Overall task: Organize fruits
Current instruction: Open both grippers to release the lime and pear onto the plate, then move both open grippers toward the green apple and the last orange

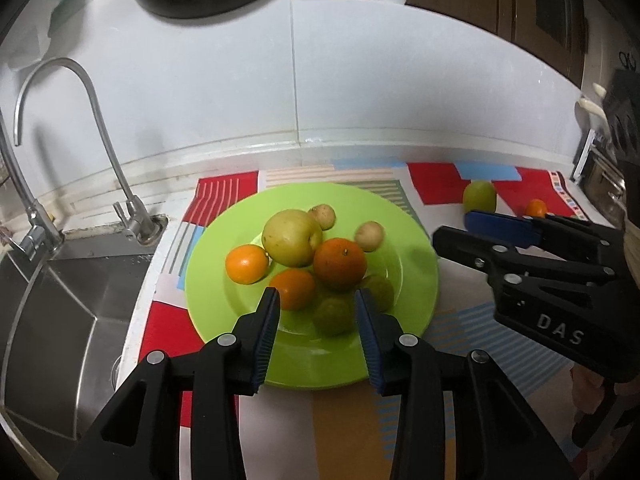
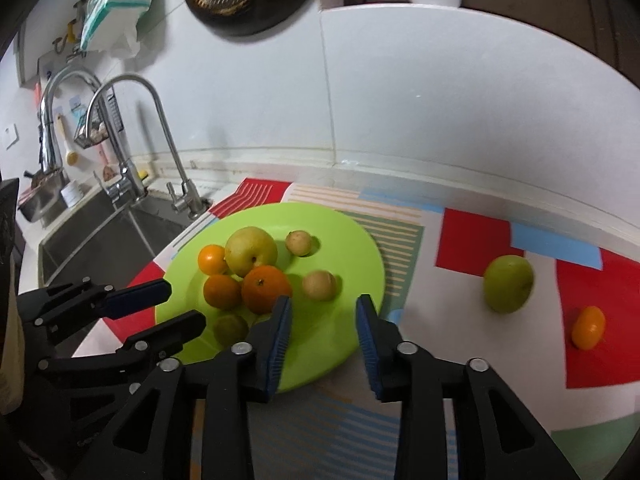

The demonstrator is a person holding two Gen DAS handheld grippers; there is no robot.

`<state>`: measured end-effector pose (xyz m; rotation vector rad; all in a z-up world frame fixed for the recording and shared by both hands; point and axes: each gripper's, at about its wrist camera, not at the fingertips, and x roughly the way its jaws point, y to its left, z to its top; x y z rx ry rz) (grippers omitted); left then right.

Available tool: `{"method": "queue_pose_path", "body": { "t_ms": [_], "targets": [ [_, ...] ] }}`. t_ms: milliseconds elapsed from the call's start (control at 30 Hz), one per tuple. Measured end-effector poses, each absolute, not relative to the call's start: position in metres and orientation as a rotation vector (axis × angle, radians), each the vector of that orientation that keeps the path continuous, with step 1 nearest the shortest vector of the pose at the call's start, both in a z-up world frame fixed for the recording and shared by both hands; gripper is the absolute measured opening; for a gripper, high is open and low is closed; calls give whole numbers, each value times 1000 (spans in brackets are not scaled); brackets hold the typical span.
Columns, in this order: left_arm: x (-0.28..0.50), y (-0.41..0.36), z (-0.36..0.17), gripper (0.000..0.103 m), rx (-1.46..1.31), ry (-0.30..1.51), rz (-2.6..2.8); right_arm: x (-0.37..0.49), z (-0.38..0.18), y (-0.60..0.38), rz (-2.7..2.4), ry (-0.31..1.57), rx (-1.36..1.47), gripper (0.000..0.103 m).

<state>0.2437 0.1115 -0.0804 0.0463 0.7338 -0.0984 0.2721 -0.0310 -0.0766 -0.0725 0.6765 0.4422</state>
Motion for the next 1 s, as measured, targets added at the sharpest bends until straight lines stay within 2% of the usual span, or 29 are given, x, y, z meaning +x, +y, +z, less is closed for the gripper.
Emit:
{"method": "queue_pose_path", "body": {
  "t_ms": [133, 200, 333, 400, 700, 867, 1000],
  "targets": [
    [234, 111, -68, 44, 41, 703, -87, 259, -66, -41, 410, 658, -51, 38],
    [230, 110, -63, 47, 41, 692, -88, 252, -60, -45, 398, 649, -42, 42],
    [220, 107, -54, 52, 42, 674, -95, 236, -50, -52, 372, 625, -37, 45],
    [214, 106, -49, 53, 42, 664, -96, 226, -44, -56, 355, 612, -33, 51],
    [191, 99, -30, 64, 48, 624, -115, 191, -24, -72, 272, 553, -17, 62],
    [181, 94, -20, 72, 34, 602, -127, 174, -19, -80, 229, 530, -16, 68],
    [175, 88, -12, 77, 39, 575, -134, 163, -14, -88, 188, 513, -21, 68]
  ]
}}
